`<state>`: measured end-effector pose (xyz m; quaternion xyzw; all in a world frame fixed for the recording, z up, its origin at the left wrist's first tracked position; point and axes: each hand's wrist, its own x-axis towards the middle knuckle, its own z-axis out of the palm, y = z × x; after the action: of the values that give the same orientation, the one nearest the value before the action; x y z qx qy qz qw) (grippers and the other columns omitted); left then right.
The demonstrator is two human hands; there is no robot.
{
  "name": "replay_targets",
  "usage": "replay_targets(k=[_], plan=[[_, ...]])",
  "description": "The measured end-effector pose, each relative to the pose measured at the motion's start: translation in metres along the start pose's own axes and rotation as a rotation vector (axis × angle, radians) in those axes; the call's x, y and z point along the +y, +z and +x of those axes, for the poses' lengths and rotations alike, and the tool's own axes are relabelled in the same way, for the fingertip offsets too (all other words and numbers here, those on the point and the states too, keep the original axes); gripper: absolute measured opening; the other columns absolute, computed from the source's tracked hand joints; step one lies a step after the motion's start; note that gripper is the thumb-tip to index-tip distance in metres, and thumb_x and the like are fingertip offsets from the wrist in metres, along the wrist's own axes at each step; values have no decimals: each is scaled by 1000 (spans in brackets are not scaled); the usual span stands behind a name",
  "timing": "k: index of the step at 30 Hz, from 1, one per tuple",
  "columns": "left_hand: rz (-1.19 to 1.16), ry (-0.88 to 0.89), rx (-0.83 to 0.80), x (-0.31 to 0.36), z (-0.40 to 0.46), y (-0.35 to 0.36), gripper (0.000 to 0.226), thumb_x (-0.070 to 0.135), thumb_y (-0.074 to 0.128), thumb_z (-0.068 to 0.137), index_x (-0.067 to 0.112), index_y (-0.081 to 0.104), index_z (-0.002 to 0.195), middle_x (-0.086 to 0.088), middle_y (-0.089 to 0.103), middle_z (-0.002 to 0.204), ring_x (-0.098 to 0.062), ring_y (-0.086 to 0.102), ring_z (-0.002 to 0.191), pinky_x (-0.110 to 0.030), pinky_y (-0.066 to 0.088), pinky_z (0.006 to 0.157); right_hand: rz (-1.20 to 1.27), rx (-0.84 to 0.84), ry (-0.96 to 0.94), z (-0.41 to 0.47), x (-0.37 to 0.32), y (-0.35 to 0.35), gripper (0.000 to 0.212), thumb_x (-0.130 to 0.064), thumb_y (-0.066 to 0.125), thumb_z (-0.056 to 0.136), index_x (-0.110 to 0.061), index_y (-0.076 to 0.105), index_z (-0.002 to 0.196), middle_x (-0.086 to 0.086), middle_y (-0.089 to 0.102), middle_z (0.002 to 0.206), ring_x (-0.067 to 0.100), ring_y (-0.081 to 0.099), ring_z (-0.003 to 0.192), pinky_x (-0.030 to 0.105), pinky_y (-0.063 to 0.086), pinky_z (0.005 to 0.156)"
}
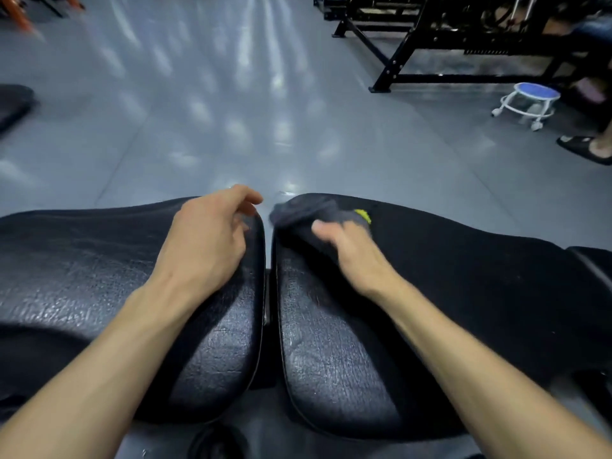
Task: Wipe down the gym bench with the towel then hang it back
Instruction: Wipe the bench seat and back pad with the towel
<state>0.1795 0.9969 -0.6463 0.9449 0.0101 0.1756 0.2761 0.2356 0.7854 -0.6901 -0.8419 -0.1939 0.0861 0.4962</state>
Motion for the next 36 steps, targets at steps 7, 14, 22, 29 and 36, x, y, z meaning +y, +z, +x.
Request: replay_targets(k=[7,14,22,29,36], plan=[[-45,-57,6,-5,-2,-5,49,-6,46,84,29,66,113,13,71,98,-6,72,80,-38,57,91,63,23,-15,-13,2,-11,49,-53,50,85,-6,59,81,-17,66,79,-3,59,79,29,47,79],[-58,-86,14,-6,-9,-14,51,-8,44,84,30,66,111,13,71,99,-4,72,80,-38,57,92,-19,98,82,40,-12,1,49,-48,50,92,-2,68,88,6,65,93,20,59,97,50,43,98],[-61,-80,-21,2,-10,-13,49,-8,45,85,27,69,110,9,73,102,-5,72,81,-36,56,93,272,97,214,-77,32,-33,49,-64,63,67,-19,72,85,2,69,89,16,63,93,41,50,88],[-31,0,-33,27,-21,-9,50,-6,44,84,26,71,111,10,74,103,-16,70,98,-35,53,97,100,170,10,-71,-7,0,28,-42,57,84,-18,69,73,-13,67,79,4,58,84,39,46,93],[-57,85,-174,58,-22,16,47,-5,47,87,28,71,111,6,75,109,-19,71,103,-39,53,100,108,126,137,-153,25,-45,35,-57,54,77,-24,54,66,-20,55,62,-6,49,62,23,40,65]])
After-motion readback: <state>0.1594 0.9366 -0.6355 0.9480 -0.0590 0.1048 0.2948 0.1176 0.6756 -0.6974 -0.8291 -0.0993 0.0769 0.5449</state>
